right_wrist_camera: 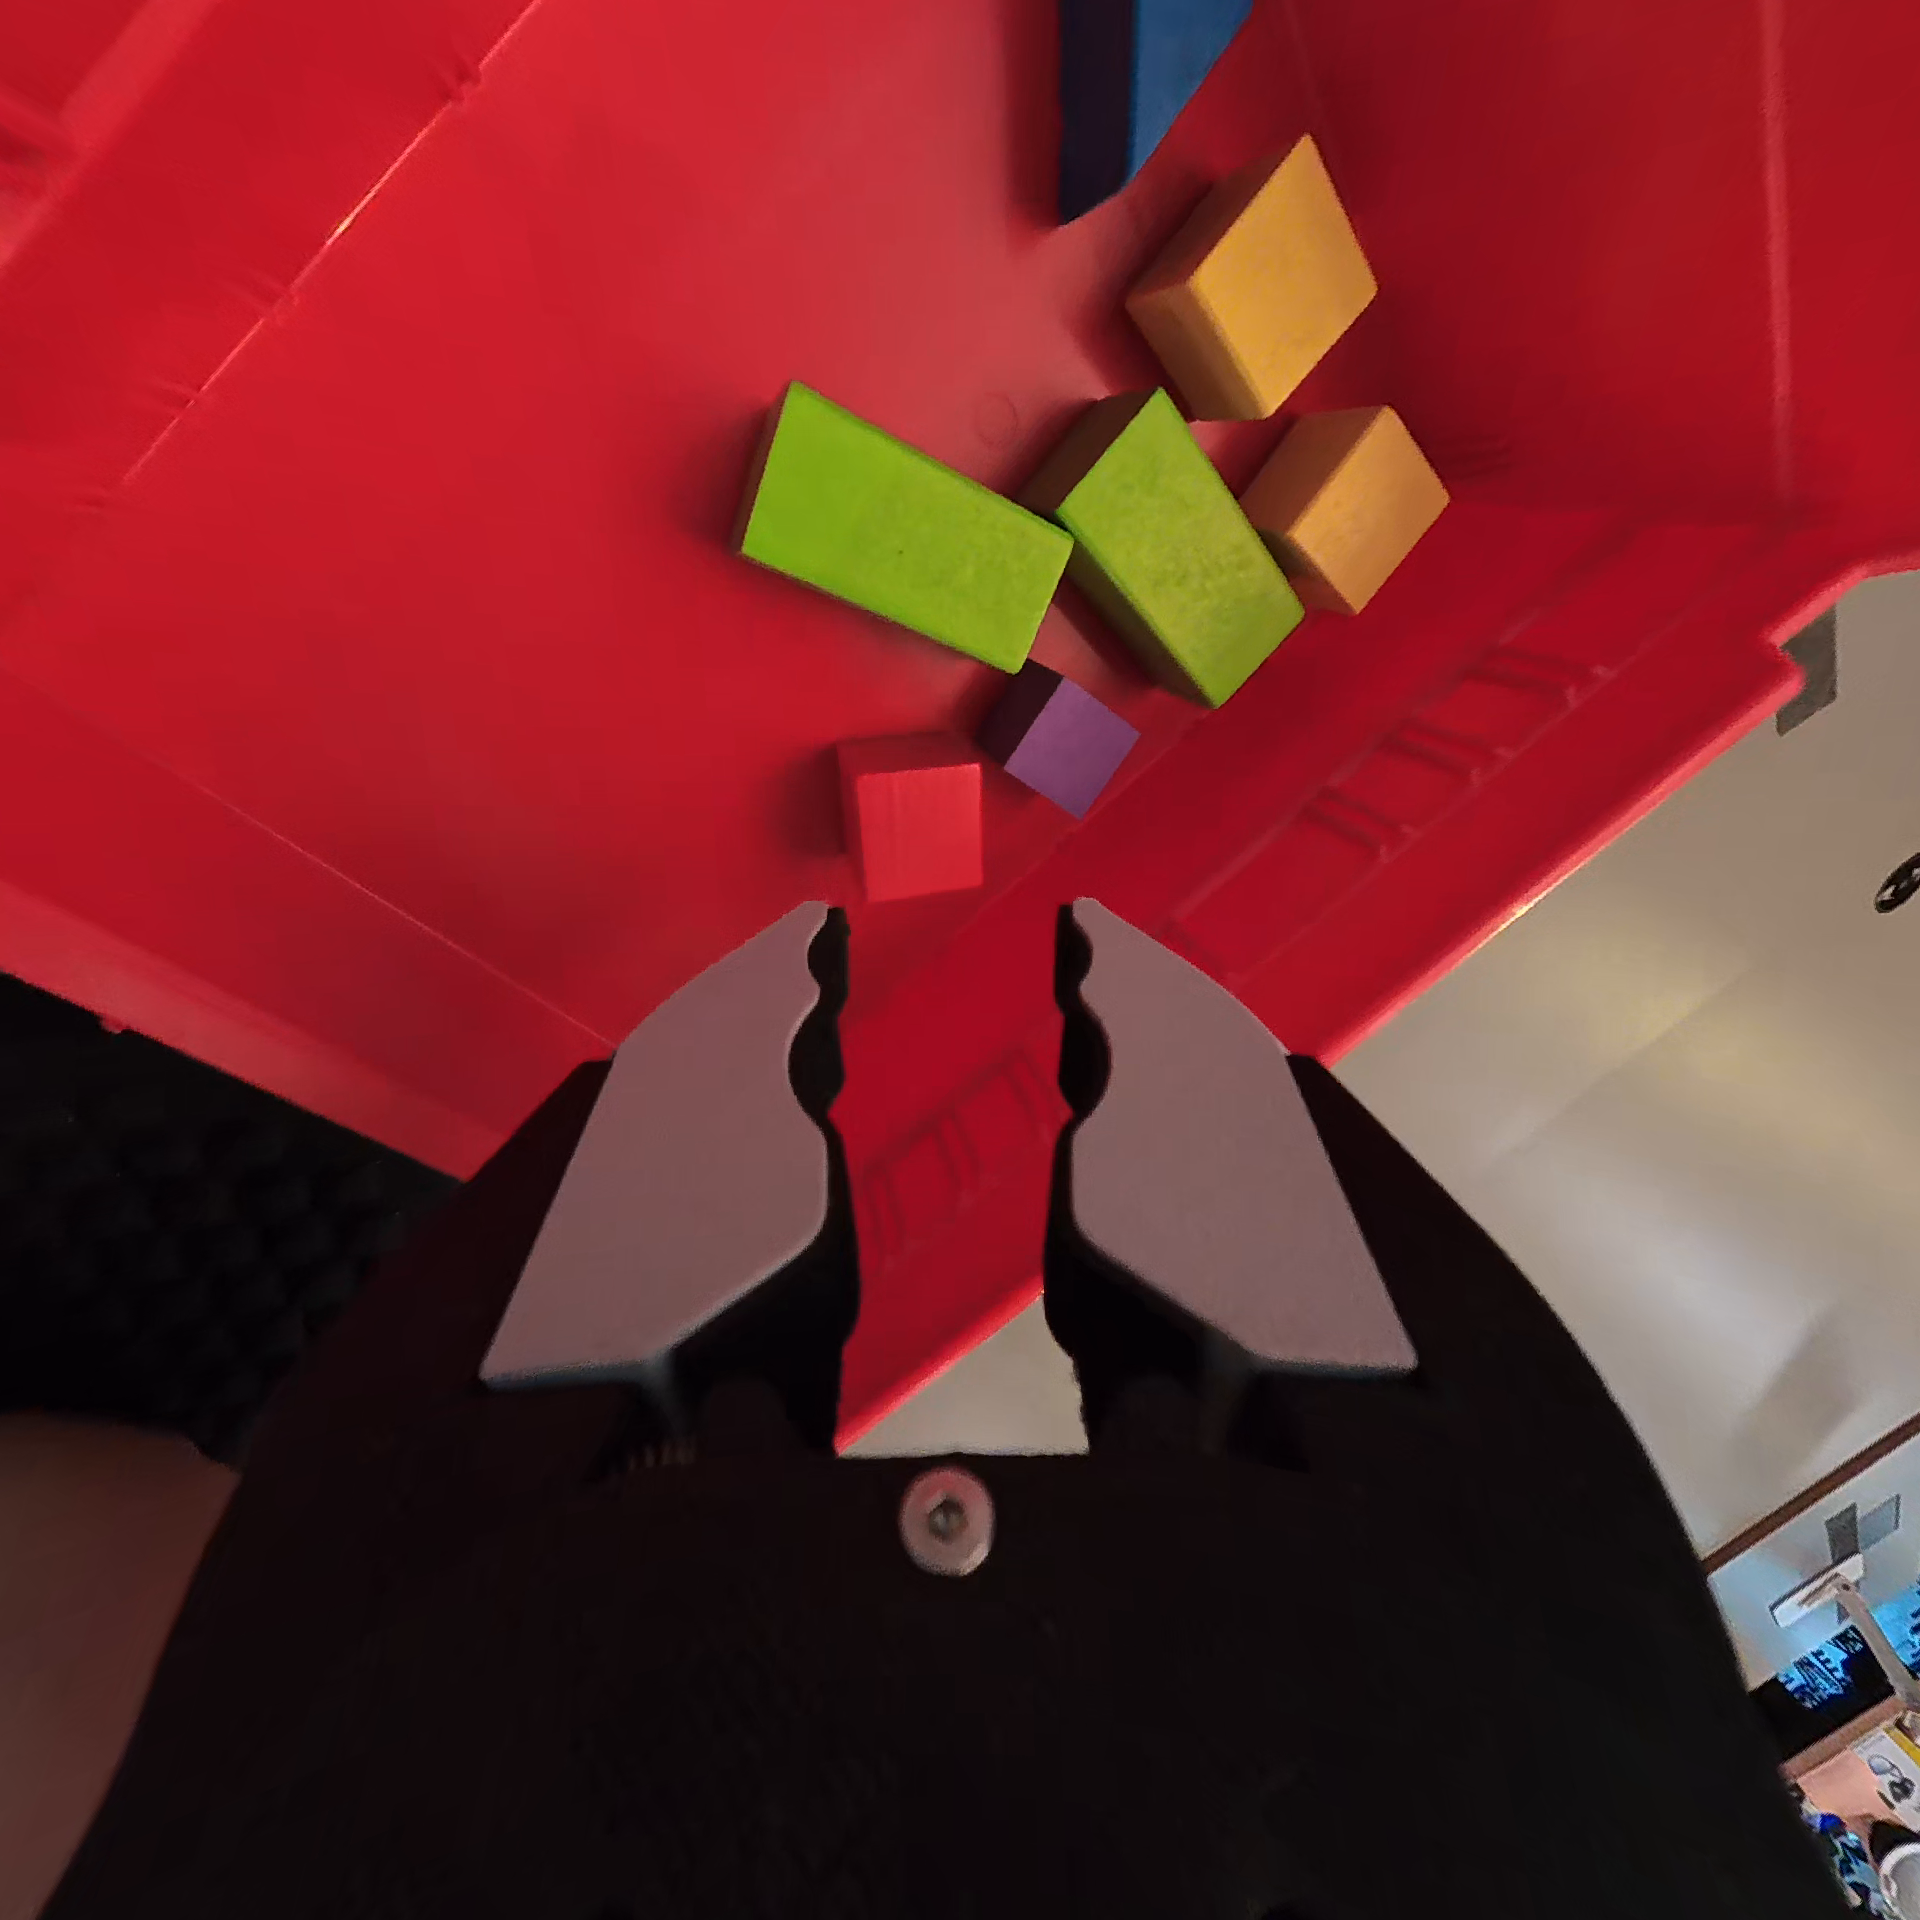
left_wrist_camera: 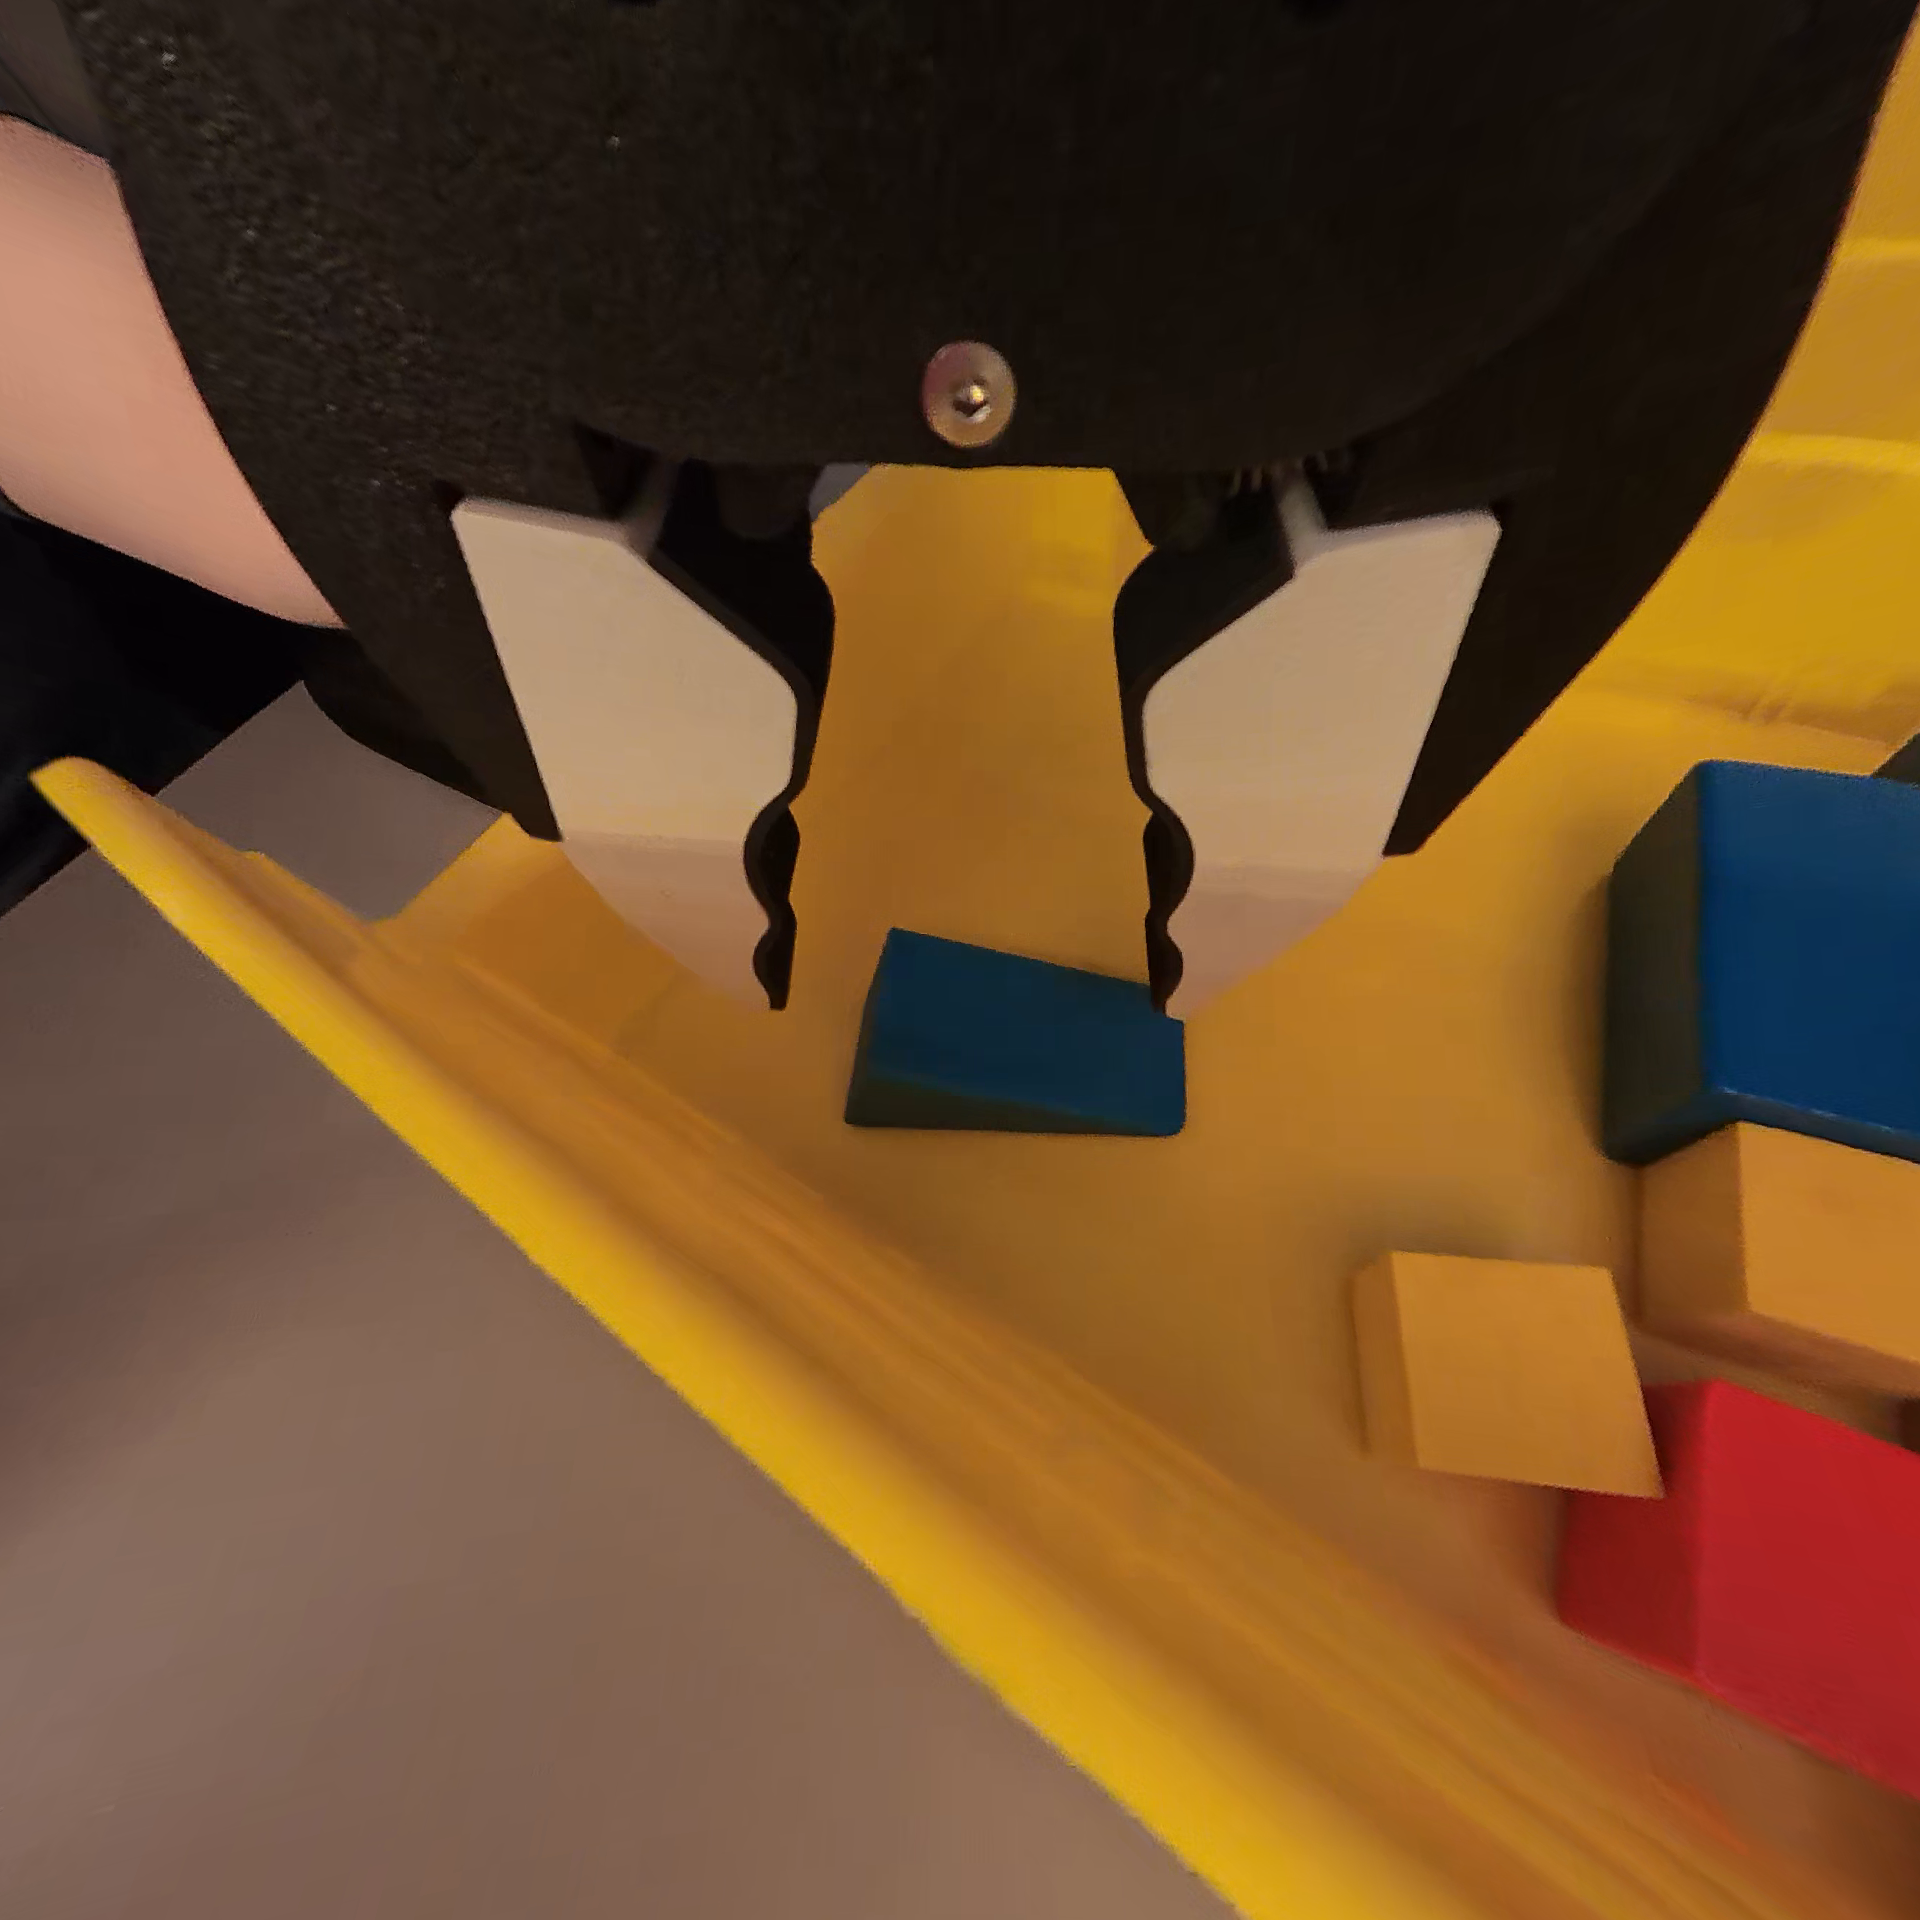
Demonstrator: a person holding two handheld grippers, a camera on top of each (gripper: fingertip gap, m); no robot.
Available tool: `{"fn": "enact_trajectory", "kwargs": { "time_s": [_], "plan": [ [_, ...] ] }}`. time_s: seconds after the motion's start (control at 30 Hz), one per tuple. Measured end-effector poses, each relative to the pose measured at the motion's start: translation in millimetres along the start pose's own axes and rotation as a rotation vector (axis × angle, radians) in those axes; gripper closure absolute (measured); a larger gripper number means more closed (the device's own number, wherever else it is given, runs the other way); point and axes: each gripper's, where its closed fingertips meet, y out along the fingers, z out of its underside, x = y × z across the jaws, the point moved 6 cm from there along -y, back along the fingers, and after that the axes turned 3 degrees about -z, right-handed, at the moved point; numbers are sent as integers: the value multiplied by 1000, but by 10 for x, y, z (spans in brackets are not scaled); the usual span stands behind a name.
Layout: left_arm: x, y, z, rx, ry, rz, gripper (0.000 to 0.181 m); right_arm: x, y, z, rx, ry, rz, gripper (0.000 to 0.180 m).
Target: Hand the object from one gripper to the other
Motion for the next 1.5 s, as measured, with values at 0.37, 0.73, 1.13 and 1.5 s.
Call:
{"fn": "enact_trajectory", "kwargs": {
  "time_s": [0.37, 0.73, 1.13, 1.5],
  "plan": [
    [193, 57, 110, 35, -77, -46, 124, 40, 35, 0, 26, -16, -25, 140],
    [456, -121, 386, -49, -400, -2, 131, 67, 66, 18, 53, -15, -51, 140],
    [404, -116, 226, 1, -664, -26, 137, 90, 91, 40, 72, -13, -72, 141],
    [487, -7, 312, 125, -720, -119, 128, 133, 135, 70, 113, -15, -106, 145]
  ]
}}
